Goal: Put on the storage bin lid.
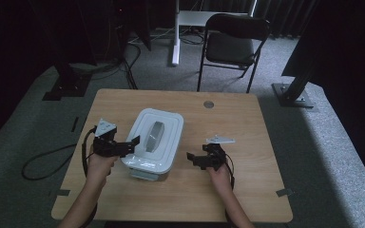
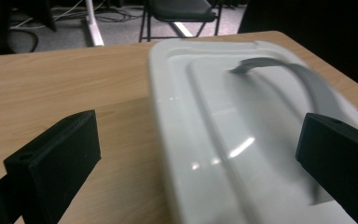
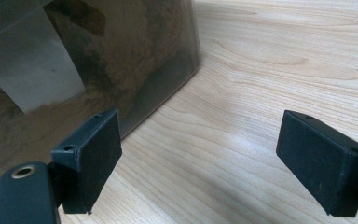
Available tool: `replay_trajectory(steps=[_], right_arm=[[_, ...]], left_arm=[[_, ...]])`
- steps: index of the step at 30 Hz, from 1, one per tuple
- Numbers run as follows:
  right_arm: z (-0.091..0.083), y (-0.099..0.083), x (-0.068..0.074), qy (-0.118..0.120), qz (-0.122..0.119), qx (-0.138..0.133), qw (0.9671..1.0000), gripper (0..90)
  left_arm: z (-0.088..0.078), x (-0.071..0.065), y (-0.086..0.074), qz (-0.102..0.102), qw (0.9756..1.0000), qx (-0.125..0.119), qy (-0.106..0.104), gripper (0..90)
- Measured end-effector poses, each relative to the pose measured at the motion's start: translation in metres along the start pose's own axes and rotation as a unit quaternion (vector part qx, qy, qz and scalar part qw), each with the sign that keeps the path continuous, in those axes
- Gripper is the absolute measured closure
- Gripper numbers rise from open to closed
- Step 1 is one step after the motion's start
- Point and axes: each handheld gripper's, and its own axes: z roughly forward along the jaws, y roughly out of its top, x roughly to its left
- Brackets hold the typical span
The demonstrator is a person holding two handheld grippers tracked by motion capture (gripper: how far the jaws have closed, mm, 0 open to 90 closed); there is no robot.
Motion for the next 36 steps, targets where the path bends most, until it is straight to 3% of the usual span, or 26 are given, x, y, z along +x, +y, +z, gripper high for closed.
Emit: replay_trajectory(steps=[12,22,28,36], right_arm=[[0.002,-0.002,-0.001,0.000,0.001,0.005,1.0000,13.3],[0.004,-0.002,-0.001,0.001,0.001,0.008,1.0000,13.3],[0.004,-0.002,-0.001,0.002,0.002,0.008,1.0000,13.3],[0.002,-0.002,-0.002,0.002,0.003,0.007,1.0000,13.3]], left_arm=[[0.000,0.038,-0.021,-0.021,0.9982,-0.006,0.056,0.5],[0.013,0.061,-0.047,-0.045,0.9960,0.010,0.077,0.5],[0.036,0.070,-0.069,-0.049,0.9948,0.041,0.079,0.5],[0.052,0.063,-0.079,-0.050,0.9952,0.055,0.064,0.5]])
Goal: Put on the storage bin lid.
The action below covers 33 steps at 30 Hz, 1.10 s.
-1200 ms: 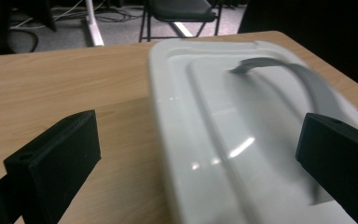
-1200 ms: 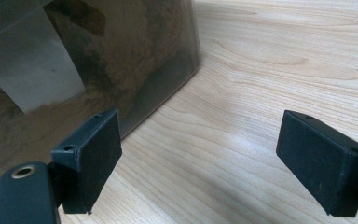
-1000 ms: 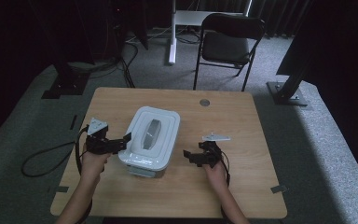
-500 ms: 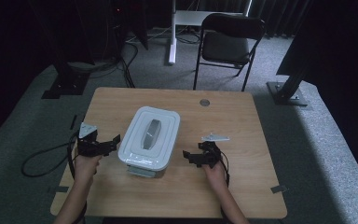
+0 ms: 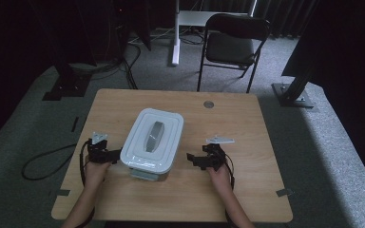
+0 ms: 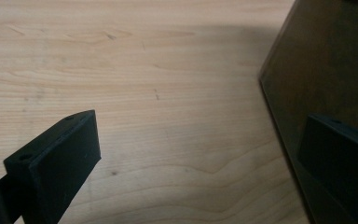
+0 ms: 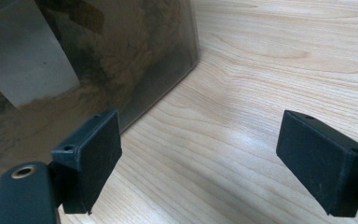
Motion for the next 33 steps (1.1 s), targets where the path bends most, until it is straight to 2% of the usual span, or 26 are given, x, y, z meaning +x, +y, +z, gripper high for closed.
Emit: replay_trajectory(steps=[4,11,16,24,29,33], right_arm=[[-0.001,0.000,0.000,0.000,-0.001,0.001,1.0000,13.3],[-0.002,0.000,-0.001,-0.001,0.000,-0.001,1.0000,13.3],[-0.003,0.000,-0.002,-0.002,-0.001,-0.002,1.0000,13.3],[-0.005,-0.002,-0.004,-0.005,0.000,-0.001,1.0000,13.3],[-0.008,-0.004,-0.008,-0.010,0.001,0.000,0.9999,13.2],[-0.009,-0.006,-0.012,-0.013,0.006,0.001,0.9999,13.2]], left_arm=[[0.002,-0.008,0.000,0.013,0.9999,0.003,-0.008,0.5],[0.003,-0.015,-0.002,0.014,0.9997,0.002,-0.020,0.6],[0.003,-0.024,-0.003,0.026,0.9990,0.008,-0.035,0.6],[0.004,-0.037,-0.003,0.040,0.9989,0.009,-0.024,0.6],[0.005,-0.044,-0.003,0.048,0.9983,0.012,-0.031,0.5],[0.005,-0.047,-0.004,0.053,0.9981,0.013,-0.029,0.5]])
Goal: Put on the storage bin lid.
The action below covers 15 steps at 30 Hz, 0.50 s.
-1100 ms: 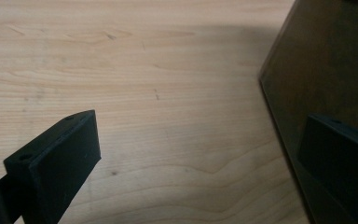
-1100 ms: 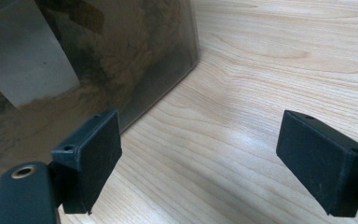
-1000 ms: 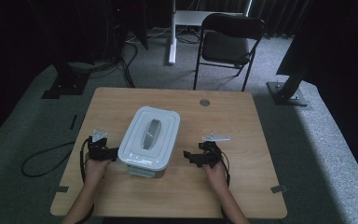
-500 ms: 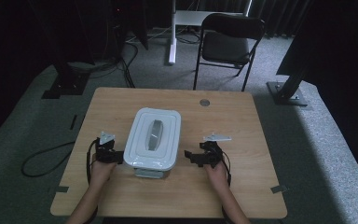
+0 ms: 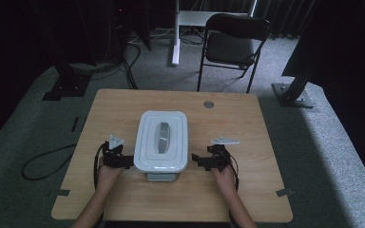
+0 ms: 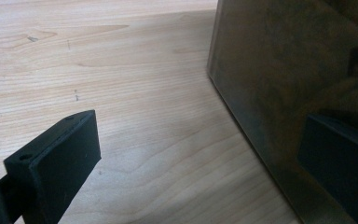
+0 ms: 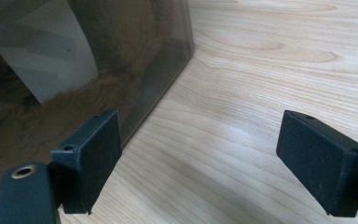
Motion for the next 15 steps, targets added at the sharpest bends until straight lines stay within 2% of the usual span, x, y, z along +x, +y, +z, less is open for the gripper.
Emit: replay_trajectory(steps=[7,15], right_arm=[[-0.002,-0.003,-0.003,-0.001,-0.001,0.003,1.0000,13.2],[-0.004,-0.006,-0.007,-0.004,0.002,0.002,1.0000,13.2]], left_arm=[[-0.003,0.000,-0.005,0.010,0.9999,0.008,-0.001,0.5],[-0.010,0.008,-0.016,0.013,0.9999,-0.006,-0.006,0.6]])
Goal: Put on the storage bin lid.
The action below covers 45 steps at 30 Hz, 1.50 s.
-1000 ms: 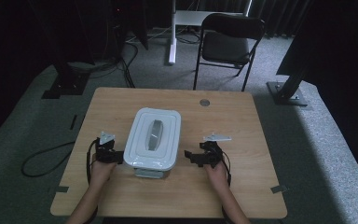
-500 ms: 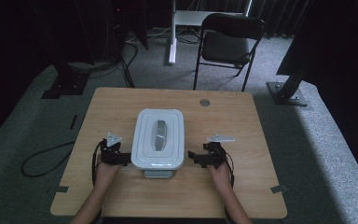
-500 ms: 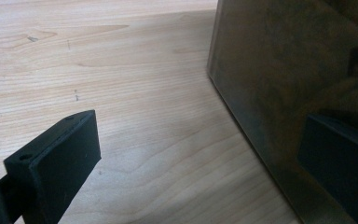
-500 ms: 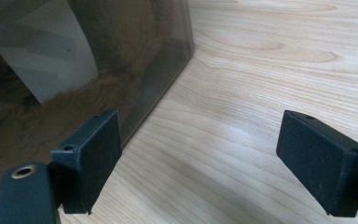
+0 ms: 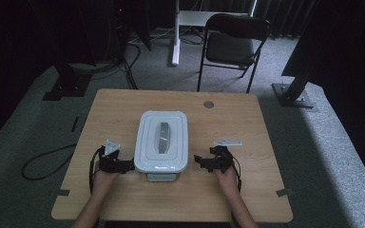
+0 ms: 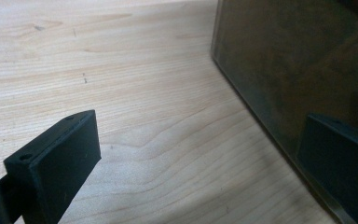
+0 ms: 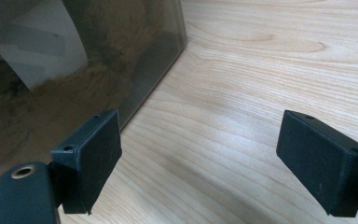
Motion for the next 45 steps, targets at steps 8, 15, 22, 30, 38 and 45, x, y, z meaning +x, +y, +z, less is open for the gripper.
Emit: replay_trajectory(steps=[8,15,22,30,38,45], right_arm=[[-0.005,-0.006,-0.006,-0.008,0.005,-0.003,0.9999,13.1],[-0.009,-0.012,-0.010,-0.019,-0.005,-0.004,0.9998,13.1],[-0.014,-0.014,-0.010,-0.030,-0.011,-0.021,0.9993,13.0],[-0.026,-0.019,-0.016,-0.063,-0.019,-0.038,0.9971,12.3],[-0.038,-0.027,-0.026,-0.092,-0.031,-0.040,0.9945,12.0],[-0.051,-0.034,-0.034,-0.126,-0.028,-0.053,0.9903,10.9]], left_arm=[[-0.011,-0.001,-0.007,0.015,0.9994,-0.032,-0.007,0.6],[-0.020,0.000,-0.013,0.012,0.9991,-0.041,-0.010,0.6],[-0.025,0.000,-0.020,0.021,0.9991,-0.035,-0.011,0.5],[-0.032,0.006,-0.026,0.021,0.9992,-0.033,-0.001,0.6],[-0.039,0.016,-0.035,0.015,0.9994,-0.027,0.012,0.6],[-0.049,0.026,-0.043,0.006,0.9992,-0.027,0.028,0.5]])
